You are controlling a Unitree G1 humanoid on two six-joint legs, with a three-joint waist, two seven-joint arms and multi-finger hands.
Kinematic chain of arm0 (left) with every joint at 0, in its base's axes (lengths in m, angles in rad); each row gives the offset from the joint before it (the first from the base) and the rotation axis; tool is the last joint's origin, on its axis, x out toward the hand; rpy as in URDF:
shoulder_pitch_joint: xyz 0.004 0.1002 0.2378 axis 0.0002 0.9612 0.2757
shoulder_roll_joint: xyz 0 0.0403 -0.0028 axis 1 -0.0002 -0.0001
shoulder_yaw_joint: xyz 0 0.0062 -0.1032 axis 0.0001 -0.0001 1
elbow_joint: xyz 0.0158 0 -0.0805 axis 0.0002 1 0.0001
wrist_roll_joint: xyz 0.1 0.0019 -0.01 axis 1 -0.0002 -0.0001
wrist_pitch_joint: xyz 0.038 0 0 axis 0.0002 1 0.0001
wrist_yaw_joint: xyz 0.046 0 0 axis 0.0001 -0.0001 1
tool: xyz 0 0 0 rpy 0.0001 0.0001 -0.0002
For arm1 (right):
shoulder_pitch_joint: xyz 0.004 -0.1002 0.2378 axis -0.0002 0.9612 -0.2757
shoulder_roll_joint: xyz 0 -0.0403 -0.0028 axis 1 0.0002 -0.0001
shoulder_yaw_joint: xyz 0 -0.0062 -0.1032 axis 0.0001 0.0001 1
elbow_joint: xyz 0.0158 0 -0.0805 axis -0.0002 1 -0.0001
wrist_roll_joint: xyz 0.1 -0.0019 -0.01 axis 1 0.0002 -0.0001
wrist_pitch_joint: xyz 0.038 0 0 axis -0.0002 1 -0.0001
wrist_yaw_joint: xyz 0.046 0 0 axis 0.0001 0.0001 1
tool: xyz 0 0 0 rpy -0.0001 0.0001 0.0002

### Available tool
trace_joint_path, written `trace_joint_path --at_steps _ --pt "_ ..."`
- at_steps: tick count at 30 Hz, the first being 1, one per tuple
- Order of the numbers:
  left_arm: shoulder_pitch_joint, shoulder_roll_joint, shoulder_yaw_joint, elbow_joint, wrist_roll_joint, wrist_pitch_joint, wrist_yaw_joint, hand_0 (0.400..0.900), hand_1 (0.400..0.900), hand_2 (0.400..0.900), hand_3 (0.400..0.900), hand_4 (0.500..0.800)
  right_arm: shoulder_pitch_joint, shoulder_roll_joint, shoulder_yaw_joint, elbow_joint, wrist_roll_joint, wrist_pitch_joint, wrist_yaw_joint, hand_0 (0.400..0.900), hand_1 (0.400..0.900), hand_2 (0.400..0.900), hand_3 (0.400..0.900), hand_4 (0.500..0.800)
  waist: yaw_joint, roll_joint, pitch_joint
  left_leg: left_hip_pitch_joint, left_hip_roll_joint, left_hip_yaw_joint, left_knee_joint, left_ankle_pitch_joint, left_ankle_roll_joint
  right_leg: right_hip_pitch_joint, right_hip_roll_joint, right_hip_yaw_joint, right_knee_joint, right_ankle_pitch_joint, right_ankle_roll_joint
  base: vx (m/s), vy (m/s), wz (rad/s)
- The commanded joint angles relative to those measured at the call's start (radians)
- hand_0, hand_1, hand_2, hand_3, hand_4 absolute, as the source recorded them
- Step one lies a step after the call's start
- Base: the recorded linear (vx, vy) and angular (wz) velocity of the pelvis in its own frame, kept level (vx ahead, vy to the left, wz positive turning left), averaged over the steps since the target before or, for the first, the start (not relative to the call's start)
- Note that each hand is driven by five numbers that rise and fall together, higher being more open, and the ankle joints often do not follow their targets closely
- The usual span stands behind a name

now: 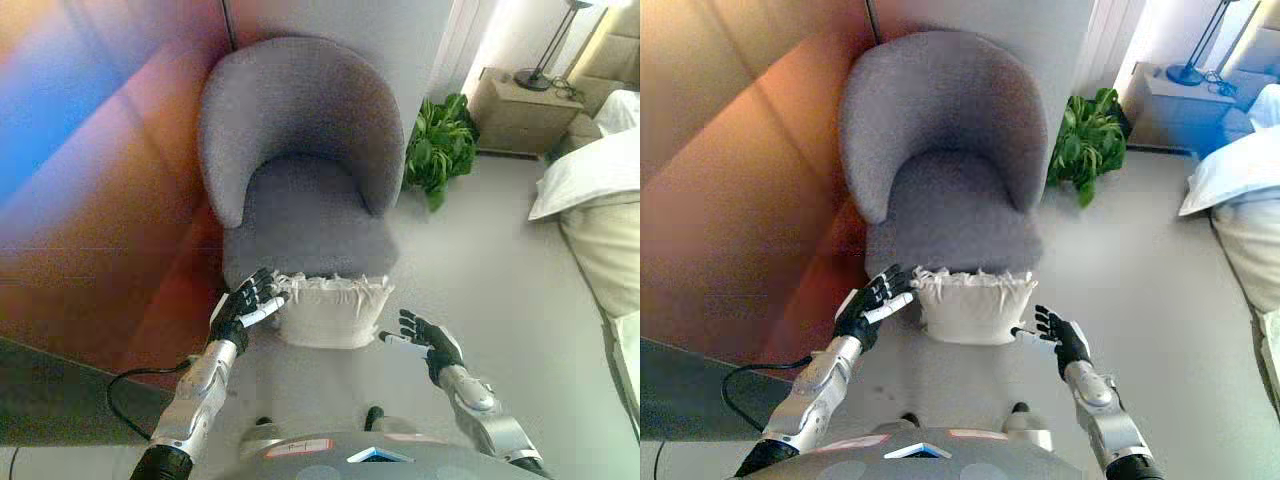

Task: Pick up the pillow and put it on the sofa.

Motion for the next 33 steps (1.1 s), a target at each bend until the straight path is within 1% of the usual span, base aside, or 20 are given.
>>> trace_joint_path --at_steps 1,8,12,17,21,26,28,30,31,32,33 --pt "-0.072 0.034 0.011 -0.075 0.028 -0.083 -0.017 0.9 0.9 0.9 0.9 0.8 -0.08 0.0 -0.013 -0.088 -0.005 -0.066 -0.019 0.9 0.9 0.9 0.9 0.8 -0.008 -0.011 0.015 0.029 -0.028 -0.028 0.005 -0.087 0.042 0.044 0.01 -0.024 0.002 -0.038 0.028 0.0 0.0 0.0" --pt "-0.069 0.039 0.013 -0.082 0.029 -0.078 -0.024 0.9 0.9 0.9 0.9 0.8 -0.076 -0.001 -0.012 -0.087 0.003 -0.069 -0.019 0.9 0.9 0.9 0.9 0.8 -0.007 -0.01 0.018 0.029 -0.029 -0.029 0.005 -0.088 0.043 0.044 0.009 -0.026 0.002 -0.038 0.027 0.0 0.0 0.0" --pt "-0.06 0.04 0.015 -0.087 0.036 -0.087 -0.029 0.9 0.9 0.9 0.9 0.8 -0.072 0.001 -0.008 -0.094 0.004 -0.069 -0.022 0.9 0.9 0.9 0.9 0.8 -0.006 -0.009 0.025 0.029 -0.029 -0.03 0.005 -0.087 0.045 0.043 0.009 -0.025 0.002 -0.038 0.025 0.01 -0.019 -0.01" --pt "-0.051 0.043 0.018 -0.084 0.035 -0.082 -0.031 0.9 0.9 0.9 0.9 0.8 -0.063 0.001 -0.006 -0.096 -0.002 -0.068 -0.016 0.9 0.9 0.9 0.9 0.8 -0.01 -0.007 0.025 0.031 -0.024 -0.027 0.005 -0.085 0.043 0.044 0.014 -0.022 0.002 -0.041 0.022 0.05 -0.047 0.0" --pt "-0.038 0.046 0.019 -0.098 0.035 -0.077 -0.032 0.9 0.9 0.9 0.9 0.8 -0.052 -0.002 -0.008 -0.1 -0.003 -0.072 -0.013 0.9 0.9 0.9 0.9 0.8 -0.011 -0.008 0.028 0.033 -0.01 -0.021 0.005 -0.073 0.036 0.043 0.023 -0.021 0.002 -0.045 0.013 0.06 -0.095 0.0" --pt "-0.037 0.05 0.019 -0.1 0.031 -0.085 -0.032 0.9 0.9 0.9 0.9 0.8 -0.056 -0.018 -0.012 -0.1 -0.003 -0.085 -0.003 0.9 0.9 0.9 0.9 0.8 -0.008 -0.012 0.041 0.024 0.006 -0.026 0.02 -0.052 0.024 0.042 0.034 -0.017 0.002 -0.048 -0.004 0.04 -0.107 -0.04" --pt "-0.044 0.054 0.014 -0.099 0.015 -0.094 -0.025 0.9 0.9 0.9 0.9 0.8 -0.068 -0.035 -0.011 -0.09 0.004 -0.099 -0.002 0.9 0.9 0.9 0.9 0.8 -0.004 -0.017 0.062 -0.016 0.029 -0.038 0.096 -0.042 0.007 0.039 0.036 -0.015 0.008 -0.048 -0.02 0.03 -0.126 -0.03" --pt "-0.047 0.053 0.015 -0.099 0.007 -0.096 -0.022 0.9 0.9 0.9 0.9 0.8 -0.076 -0.044 -0.013 -0.092 0.008 -0.094 -0.002 0.9 0.9 0.9 0.9 0.8 -0.006 -0.022 0.072 -0.043 0.045 -0.043 0.166 -0.033 0.001 0.032 0.036 -0.016 0.014 -0.049 -0.03 0.03 -0.098 0.0" --pt "-0.048 0.051 0.014 -0.099 0.003 -0.098 -0.02 0.9 0.9 0.9 0.9 0.8 -0.081 -0.051 -0.012 -0.09 0.009 -0.095 0.002 0.9 0.9 0.9 0.9 0.8 -0.008 -0.029 0.079 -0.06 0.058 -0.042 0.229 -0.023 0.0 0.025 0.032 -0.016 0.023 -0.05 -0.039 0.05 -0.124 -0.06" --pt "-0.045 0.051 0.014 -0.097 -0.003 -0.106 -0.025 0.9 0.9 0.9 0.9 0.8 -0.083 -0.063 -0.013 -0.09 0.012 -0.097 0.008 0.9 0.9 0.9 0.9 0.8 -0.007 -0.034 0.09 -0.091 0.079 -0.054 0.326 -0.006 -0.005 0.021 0.035 -0.018 0.033 -0.055 -0.053 0.05 -0.149 -0.12" --pt "-0.043 0.048 0.012 -0.097 -0.005 -0.108 -0.027 0.9 0.9 0.9 0.9 0.8 -0.085 -0.069 -0.01 -0.089 0.012 -0.099 0.008 0.9 0.9 0.9 0.9 0.8 -0.005 -0.039 0.096 -0.13 0.088 -0.072 0.414 0.01 -0.006 0.014 0.036 -0.019 0.041 -0.056 -0.065 0.07 -0.155 -0.18"
